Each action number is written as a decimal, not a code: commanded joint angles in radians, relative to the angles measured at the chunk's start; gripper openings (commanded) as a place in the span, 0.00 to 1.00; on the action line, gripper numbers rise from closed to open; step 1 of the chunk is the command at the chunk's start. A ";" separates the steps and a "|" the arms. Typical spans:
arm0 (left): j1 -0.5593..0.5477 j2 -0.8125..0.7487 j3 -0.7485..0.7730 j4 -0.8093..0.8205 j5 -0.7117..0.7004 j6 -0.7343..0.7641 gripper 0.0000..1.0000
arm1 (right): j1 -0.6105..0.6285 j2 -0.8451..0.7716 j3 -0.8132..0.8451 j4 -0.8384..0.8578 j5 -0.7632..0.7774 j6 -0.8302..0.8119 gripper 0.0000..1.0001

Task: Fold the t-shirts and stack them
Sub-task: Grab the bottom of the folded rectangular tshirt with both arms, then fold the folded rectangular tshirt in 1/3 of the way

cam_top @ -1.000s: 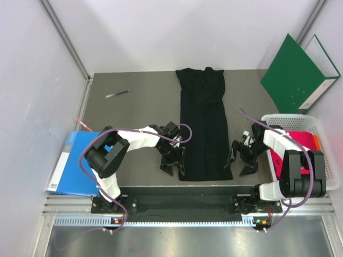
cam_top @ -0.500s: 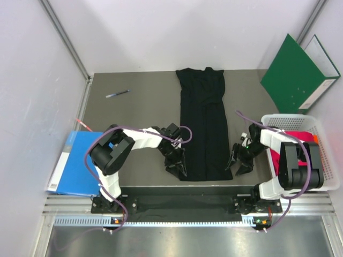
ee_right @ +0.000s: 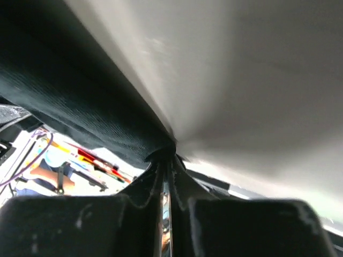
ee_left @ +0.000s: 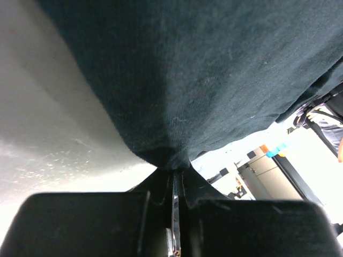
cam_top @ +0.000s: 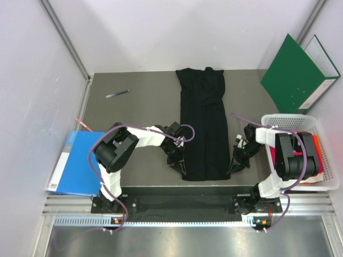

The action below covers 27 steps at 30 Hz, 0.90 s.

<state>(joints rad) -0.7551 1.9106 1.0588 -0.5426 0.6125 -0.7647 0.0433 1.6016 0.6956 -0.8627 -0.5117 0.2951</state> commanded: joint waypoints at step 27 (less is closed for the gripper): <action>0.192 0.116 0.653 -0.361 -0.174 0.154 0.00 | 0.026 -0.048 0.401 0.295 -0.217 0.142 0.00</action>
<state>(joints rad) -0.5953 1.9980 1.6234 -0.8696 0.4263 -0.6357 0.0589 1.5146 1.0267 -0.7021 -0.7048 0.4053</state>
